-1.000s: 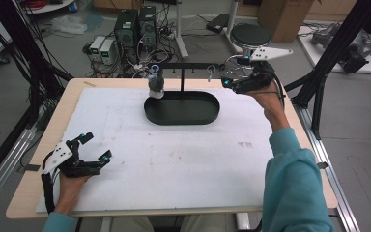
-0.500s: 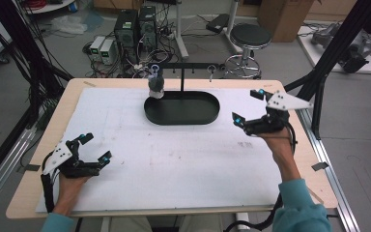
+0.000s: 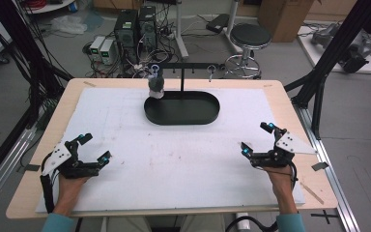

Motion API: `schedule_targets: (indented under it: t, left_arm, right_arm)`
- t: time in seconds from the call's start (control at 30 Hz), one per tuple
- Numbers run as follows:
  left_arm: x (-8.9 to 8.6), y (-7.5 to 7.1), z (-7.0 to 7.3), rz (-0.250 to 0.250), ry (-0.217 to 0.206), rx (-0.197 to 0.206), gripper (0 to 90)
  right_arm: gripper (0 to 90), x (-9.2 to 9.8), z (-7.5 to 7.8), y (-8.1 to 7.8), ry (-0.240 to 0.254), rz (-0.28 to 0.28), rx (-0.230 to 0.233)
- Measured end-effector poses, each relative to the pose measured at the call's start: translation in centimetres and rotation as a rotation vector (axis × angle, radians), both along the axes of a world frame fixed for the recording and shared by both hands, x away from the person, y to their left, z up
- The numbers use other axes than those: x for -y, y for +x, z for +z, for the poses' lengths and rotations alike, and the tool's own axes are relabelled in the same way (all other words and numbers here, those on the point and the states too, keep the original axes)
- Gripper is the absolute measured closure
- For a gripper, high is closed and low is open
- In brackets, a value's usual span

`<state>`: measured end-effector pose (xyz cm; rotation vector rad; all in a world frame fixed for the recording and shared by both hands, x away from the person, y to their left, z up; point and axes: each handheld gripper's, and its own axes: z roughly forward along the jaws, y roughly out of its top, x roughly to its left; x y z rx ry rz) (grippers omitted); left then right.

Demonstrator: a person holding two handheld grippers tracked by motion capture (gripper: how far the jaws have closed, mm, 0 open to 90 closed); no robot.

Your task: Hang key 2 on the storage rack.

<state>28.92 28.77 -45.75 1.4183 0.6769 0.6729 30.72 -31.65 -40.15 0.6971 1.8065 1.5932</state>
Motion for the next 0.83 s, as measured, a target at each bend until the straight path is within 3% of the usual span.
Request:
schedule_targets:
  t: [0.03, 0.1, 0.2, 0.4, 0.57, 0.83]
  left_arm:
    - [0.0, 0.0, 0.0, -0.002, 0.005, 0.002, 1.7]
    - [0.0, -0.2, 0.0, 0.004, 0.007, 0.009, 1.7]
    - [0.0, -0.4, 0.0, 0.006, 0.004, 0.009, 1.7]
    - [-0.1, -0.6, -0.1, 0.010, 0.004, 0.021, 1.7]
    - [0.0, -0.7, -0.1, 0.011, 0.004, 0.024, 1.7]
    - [-0.1, -0.7, -0.1, 0.021, -0.007, 0.031, 1.7]
  right_arm:
    - [0.6, 0.2, -0.7, -0.2, 0.016, -0.010, 0.026]
    - [0.6, 0.6, -1.7, -0.5, 0.057, -0.025, 0.032]
    - [0.6, 0.9, -3.1, -0.5, 0.090, -0.037, 0.008]
    - [0.6, 1.0, -4.6, -0.1, 0.081, -0.059, 0.011]
    - [0.6, 0.7, -5.4, 0.3, 0.059, -0.058, -0.021]
    - [0.6, 0.9, -5.5, 0.0, 0.092, -0.074, -0.010]
